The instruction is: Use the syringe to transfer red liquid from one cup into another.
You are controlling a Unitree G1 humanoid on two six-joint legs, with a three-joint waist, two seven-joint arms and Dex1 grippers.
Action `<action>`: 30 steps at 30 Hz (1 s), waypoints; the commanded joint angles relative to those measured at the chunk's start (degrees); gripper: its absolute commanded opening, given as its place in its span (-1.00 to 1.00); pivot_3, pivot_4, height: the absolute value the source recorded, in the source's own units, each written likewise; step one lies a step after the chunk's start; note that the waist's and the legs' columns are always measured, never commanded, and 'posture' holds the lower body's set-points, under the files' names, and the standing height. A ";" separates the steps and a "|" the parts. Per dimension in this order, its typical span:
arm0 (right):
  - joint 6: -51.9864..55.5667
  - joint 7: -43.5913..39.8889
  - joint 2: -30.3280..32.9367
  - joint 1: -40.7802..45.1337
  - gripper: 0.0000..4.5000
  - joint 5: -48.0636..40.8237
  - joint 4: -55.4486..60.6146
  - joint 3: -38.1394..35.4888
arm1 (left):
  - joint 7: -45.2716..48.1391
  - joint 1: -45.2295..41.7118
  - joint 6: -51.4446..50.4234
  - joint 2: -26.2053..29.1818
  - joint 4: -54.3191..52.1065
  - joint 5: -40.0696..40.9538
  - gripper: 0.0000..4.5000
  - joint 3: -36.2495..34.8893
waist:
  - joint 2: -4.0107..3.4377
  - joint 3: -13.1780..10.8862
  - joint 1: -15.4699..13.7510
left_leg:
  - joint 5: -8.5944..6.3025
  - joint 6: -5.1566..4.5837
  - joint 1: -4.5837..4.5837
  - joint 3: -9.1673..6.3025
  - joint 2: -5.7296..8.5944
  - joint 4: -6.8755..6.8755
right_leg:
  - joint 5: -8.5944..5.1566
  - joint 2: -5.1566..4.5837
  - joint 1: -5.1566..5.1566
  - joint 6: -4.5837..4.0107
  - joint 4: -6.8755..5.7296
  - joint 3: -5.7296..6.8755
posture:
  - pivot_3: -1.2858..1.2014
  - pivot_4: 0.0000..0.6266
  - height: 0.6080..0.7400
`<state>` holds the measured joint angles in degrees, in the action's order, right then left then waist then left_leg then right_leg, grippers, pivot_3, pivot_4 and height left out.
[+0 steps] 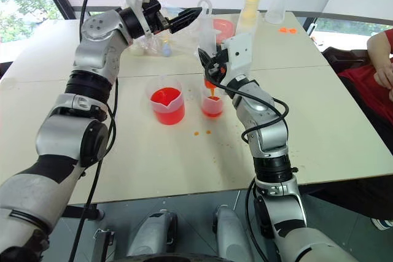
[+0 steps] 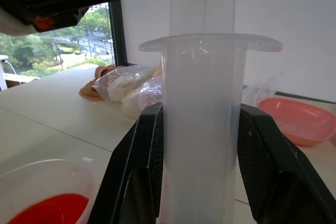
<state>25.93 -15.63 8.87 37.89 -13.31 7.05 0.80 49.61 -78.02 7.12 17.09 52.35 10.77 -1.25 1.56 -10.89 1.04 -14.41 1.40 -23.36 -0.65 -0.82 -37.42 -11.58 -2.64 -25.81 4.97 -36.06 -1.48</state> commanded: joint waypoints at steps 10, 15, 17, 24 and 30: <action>-2.39 -0.10 -0.97 0.07 -0.38 1.46 4.86 1.68 | 4.23 -3.03 4.23 -2.86 1.06 -2.79 -0.65 1.48 | 0.00 0.00 0.12 | 0.00 0.00 0.01 0.00 0.00 0.02 | 0.00 0.02 0.00 0.00 -0.01 0.00 | 0.03 -0.52 1.00; -2.67 0.04 -0.87 0.52 -0.38 1.45 4.87 0.98 | 10.08 -0.04 1.71 -3.19 -3.09 -1.70 -0.86 2.69 | 0.00 0.00 0.13 | 0.00 0.00 0.01 -0.01 -0.01 0.03 | 0.00 0.02 0.00 0.00 -0.01 0.00 | 0.03 -0.52 1.00; -2.68 0.05 -0.82 0.70 -0.38 1.43 4.95 0.80 | 10.38 0.74 1.02 -3.26 -4.16 -2.00 -0.86 2.89 | 0.00 0.00 0.12 | 0.00 0.00 0.02 -0.01 -0.01 0.02 | 0.00 0.02 0.00 0.00 -0.01 -0.01 | 0.03 -0.52 1.00; -3.37 0.03 0.98 2.98 -0.38 1.78 4.69 -0.86 | 12.34 6.97 -1.40 -4.48 -10.05 -2.76 -0.86 5.44 | 0.00 0.00 -0.03 | 0.00 0.00 0.00 -0.01 0.00 0.00 | 0.00 0.01 0.01 0.00 -0.01 0.00 | 0.03 -0.52 1.00; -2.48 -0.17 2.50 3.79 -0.38 1.28 6.34 -1.37 | 11.99 10.91 -4.66 -5.43 -14.33 -2.26 -0.86 5.77 | 0.00 0.00 -0.03 | 0.00 0.00 0.01 -0.01 0.00 -0.01 | 0.00 0.01 0.01 0.00 -0.02 0.00 | 0.03 -0.52 1.00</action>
<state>25.96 -16.30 11.41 36.85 -11.24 7.87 1.58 58.59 -69.09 4.23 13.14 38.60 9.22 0.45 1.55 -10.89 1.01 -14.41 1.40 -23.35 -0.66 -0.83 -37.42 -11.58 -2.63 -25.80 4.97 -36.09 -1.49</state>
